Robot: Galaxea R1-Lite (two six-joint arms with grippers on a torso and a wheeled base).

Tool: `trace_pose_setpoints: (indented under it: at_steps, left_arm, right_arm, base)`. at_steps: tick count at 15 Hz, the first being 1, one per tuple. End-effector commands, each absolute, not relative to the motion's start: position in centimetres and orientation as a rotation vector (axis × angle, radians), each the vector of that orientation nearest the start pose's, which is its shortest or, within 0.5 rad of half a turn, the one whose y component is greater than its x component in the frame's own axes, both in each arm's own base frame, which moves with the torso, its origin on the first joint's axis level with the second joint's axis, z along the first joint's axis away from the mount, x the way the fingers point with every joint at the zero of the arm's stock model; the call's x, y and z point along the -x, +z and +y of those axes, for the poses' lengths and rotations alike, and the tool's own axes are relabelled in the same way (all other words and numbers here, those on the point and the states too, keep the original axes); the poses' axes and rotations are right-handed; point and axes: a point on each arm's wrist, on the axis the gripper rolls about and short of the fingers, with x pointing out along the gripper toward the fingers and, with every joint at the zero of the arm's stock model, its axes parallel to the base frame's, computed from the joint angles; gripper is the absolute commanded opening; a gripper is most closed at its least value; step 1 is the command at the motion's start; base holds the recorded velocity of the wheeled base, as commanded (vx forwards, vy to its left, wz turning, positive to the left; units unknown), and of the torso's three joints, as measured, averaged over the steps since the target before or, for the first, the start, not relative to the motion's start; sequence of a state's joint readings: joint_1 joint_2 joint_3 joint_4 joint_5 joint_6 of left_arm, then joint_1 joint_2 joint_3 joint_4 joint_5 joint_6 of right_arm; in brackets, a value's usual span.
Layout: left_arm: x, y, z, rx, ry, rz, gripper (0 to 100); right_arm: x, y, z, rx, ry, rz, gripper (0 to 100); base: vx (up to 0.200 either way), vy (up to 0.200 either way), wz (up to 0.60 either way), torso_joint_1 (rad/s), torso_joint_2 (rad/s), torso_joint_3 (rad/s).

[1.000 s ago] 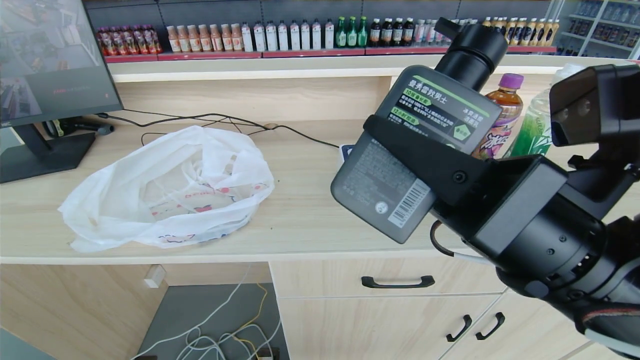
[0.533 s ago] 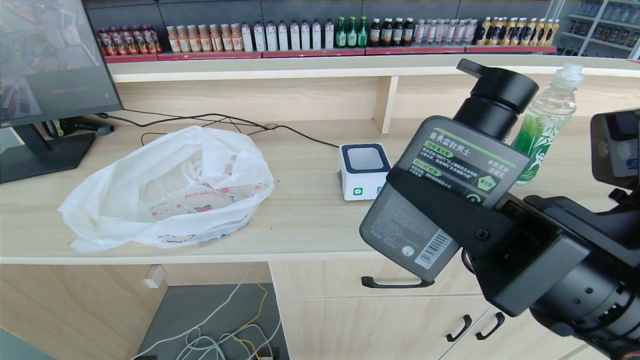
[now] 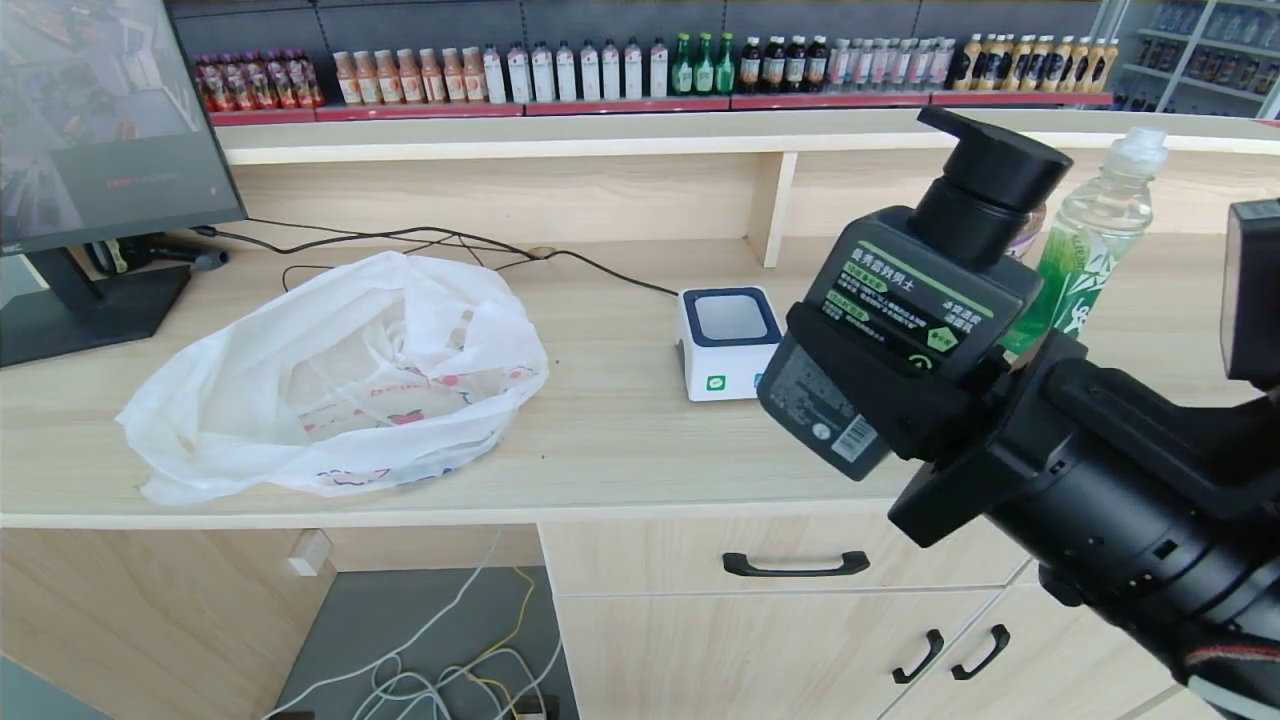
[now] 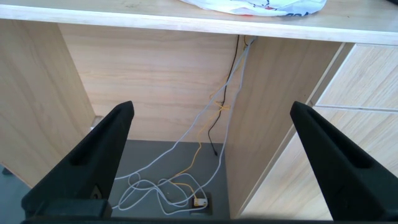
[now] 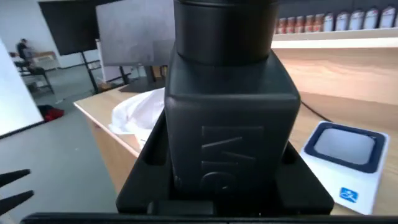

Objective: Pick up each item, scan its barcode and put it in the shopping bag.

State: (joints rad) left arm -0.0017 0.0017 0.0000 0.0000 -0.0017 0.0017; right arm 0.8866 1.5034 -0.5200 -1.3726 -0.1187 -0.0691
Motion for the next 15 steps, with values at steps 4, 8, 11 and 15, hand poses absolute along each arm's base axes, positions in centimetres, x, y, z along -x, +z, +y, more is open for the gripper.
trace_pose_setpoints:
  at_steps: [4, 8, 11, 15]
  left_arm:
    - [2.3, 7.6, 0.0, -0.002, -0.003, 0.002, 100]
    - [2.3, 7.6, 0.0, -0.002, -0.003, 0.002, 100]
    - [2.3, 7.6, 0.0, -0.003, -0.003, 0.002, 100]
    - [2.3, 7.6, 0.0, -0.002, -0.003, 0.002, 100]
  right_arm:
    - [-15.1, 24.9, 16.1, -0.031, 0.529, -0.451, 0]
    - [-14.9, 25.8, 15.2, -0.004, 0.434, -0.475, 0]
    - [-14.9, 25.2, 15.1, 0.005, 0.441, -0.454, 0]
    - [-14.8, 23.7, 15.0, -0.031, 0.463, -0.388, 0]
  base:
    - [0.0, 0.0, 0.0, 0.0, 0.0, 0.0]
    - [0.0, 0.0, 0.0, 0.0, 0.0, 0.0]
    - [0.0, 0.0, 0.0, 0.0, 0.0, 0.0]
    - [0.0, 0.0, 0.0, 0.0, 0.0, 0.0]
